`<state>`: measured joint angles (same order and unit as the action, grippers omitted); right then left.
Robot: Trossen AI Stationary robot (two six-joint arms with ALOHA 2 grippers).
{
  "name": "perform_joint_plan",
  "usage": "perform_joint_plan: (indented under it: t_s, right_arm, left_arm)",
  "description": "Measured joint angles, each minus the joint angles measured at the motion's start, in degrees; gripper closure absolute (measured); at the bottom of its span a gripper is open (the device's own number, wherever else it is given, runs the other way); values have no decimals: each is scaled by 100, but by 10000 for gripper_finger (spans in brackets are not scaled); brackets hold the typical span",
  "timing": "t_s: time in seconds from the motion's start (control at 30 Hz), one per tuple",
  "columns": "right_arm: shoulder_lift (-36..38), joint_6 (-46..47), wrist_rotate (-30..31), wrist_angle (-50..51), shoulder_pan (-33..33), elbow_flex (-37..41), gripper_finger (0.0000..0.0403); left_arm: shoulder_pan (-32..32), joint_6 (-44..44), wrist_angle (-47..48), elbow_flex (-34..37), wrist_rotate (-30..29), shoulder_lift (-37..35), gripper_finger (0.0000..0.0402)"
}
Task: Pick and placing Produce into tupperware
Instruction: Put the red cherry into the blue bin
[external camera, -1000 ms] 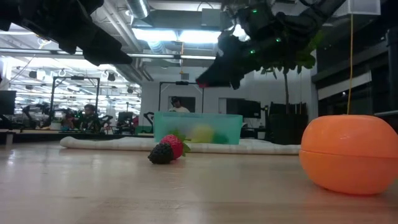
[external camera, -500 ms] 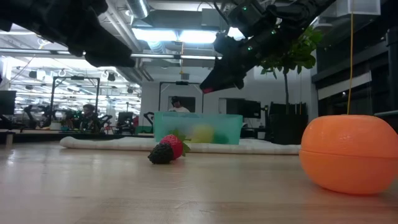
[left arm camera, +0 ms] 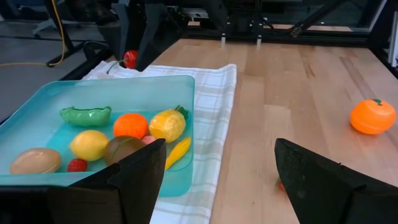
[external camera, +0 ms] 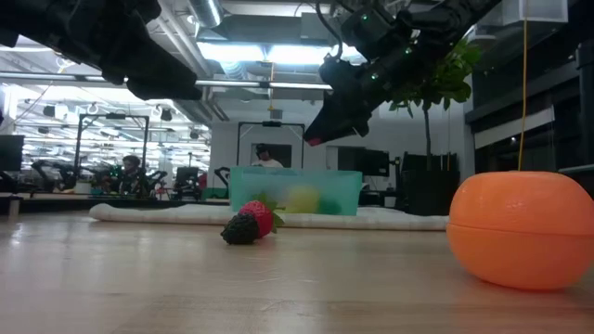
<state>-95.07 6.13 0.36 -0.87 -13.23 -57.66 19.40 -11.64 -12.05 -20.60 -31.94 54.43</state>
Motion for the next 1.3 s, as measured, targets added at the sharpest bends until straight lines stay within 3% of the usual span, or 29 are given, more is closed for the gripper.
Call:
perform_joint_plan:
  t_s: [0.53, 1.07, 1.3]
  right_arm:
    - [-748, -77, 216, -42, -44, 14, 289]
    - [-758, -251, 225, 1, -63, 16, 276]
    - [-758, -482, 407, -105, -63, 16, 246]
  left_arm:
    - [0, 2, 9, 0, 2, 0, 111]
    - [0, 4, 68, 0, 2, 0, 111]
    - [0, 22, 111, 0, 2, 0, 111]
